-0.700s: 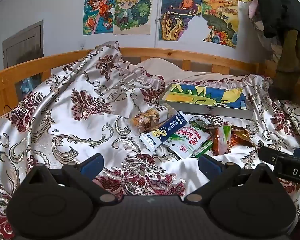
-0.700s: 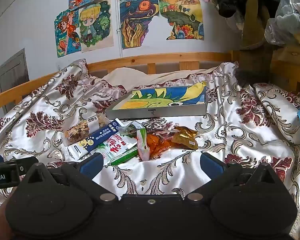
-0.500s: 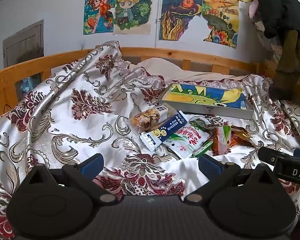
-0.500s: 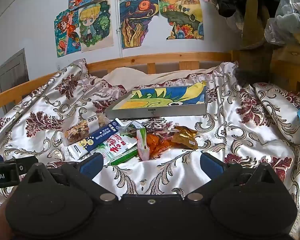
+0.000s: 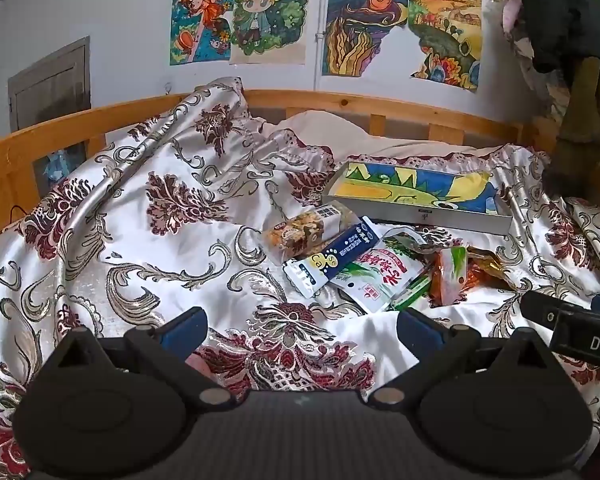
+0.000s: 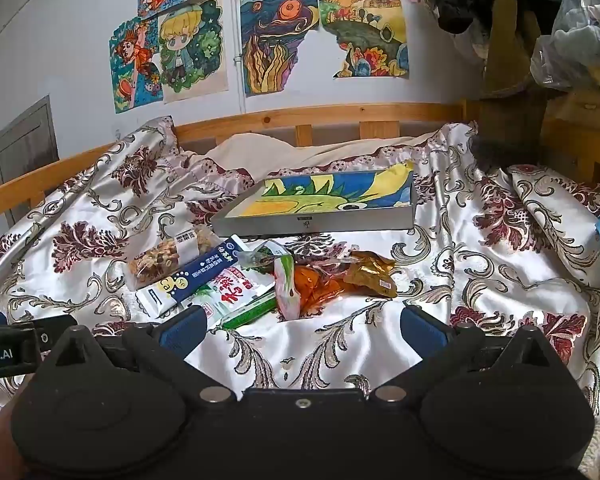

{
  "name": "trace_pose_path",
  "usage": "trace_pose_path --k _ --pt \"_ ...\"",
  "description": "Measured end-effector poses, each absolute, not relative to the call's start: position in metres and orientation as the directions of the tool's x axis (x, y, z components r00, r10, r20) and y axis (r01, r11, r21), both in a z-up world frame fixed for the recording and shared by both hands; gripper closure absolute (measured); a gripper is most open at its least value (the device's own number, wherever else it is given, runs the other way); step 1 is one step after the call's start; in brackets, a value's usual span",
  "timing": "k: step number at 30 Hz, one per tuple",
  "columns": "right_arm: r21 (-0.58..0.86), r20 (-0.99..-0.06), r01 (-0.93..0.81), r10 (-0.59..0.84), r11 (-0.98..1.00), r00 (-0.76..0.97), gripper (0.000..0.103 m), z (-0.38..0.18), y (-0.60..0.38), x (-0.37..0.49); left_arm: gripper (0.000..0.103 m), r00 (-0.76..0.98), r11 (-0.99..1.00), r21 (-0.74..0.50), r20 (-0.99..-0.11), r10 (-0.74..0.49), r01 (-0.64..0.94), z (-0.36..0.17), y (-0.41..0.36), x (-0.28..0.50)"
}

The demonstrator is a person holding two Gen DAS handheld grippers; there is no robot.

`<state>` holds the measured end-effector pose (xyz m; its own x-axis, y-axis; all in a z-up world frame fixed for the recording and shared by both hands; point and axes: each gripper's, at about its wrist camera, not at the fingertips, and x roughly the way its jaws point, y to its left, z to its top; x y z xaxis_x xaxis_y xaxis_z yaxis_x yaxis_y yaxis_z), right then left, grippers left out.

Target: Organize snacks

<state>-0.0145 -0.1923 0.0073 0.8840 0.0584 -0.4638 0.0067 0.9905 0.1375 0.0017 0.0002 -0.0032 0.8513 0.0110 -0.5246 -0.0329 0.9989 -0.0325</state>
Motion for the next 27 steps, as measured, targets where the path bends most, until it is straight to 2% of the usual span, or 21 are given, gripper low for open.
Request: trace_pose_path --k 27 --pt "0.146 -0.471 0.005 0.065 0.989 0.880 0.001 0.0067 -0.1930 -0.0134 0.000 0.841 0.999 -0.034 -0.541 0.005 -0.028 -0.0064 0.0016 0.0035"
